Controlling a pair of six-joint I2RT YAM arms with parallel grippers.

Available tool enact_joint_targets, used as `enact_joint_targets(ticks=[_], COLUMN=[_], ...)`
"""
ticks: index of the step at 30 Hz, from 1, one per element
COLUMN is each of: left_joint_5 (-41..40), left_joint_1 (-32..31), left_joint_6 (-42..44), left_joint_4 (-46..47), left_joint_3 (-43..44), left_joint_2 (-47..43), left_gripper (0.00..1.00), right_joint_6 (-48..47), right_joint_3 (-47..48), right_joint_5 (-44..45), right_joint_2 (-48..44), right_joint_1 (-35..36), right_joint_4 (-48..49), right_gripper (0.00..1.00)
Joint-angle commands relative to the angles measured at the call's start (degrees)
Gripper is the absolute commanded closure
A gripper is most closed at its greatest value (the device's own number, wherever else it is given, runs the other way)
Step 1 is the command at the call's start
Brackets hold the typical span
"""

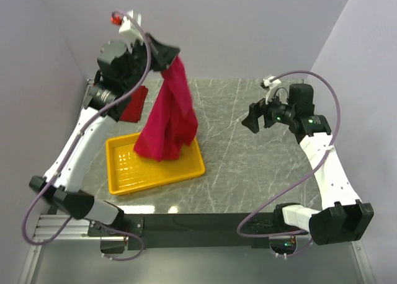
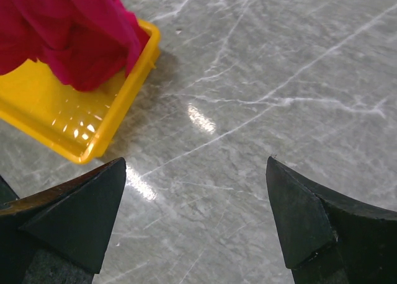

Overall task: Fold and stack the t-shirts
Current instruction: Grab the tshirt from the pile, then move the tshirt to the center of the board

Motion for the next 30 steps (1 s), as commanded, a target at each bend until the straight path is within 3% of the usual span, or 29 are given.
enact_joint_targets(ticks=[1,7,13,17,21,30], left_joint_5=[9.7,11.5,4.9,1.0,2.2,15.2], left_joint_1=[-0.2,-0.6,-1.0,-1.5,-1.8,-2.9], left_joint_6=[-6.9,-17.4,-28.9,-33.0,-34.7,-34.6], left_joint_4=[14.4,27.2,39.9,43.5,42.0,38.0], left_joint_3=[11.7,34.3,44.8,44.9,42.3,20.6], left_joint_2=[5.6,18.9,28.8,31.4,31.8,33.3], left_gripper=[1.0,0.99,0.99,0.99,0.99,0.99], right_joint_6=[2.7,4.7,6.7,7.0,7.1,6.3], right_joint_3=[2.4,0.4,-1.4,-1.9,-2.4,-5.2], right_joint_5=[-1.7,-1.6,-0.2,0.3,0.6,0.6], right_joint_2=[-2.5,-4.6,-6.3,-6.9,-7.0,-7.5], right_joint_1=[-2.9,-5.5,-8.8,-10.0,-10.7,-11.3], right_joint_4=[2.4,3.8,5.0,5.3,5.6,6.0], right_gripper=[0.0,0.0,0.0,0.0,0.0,0.0])
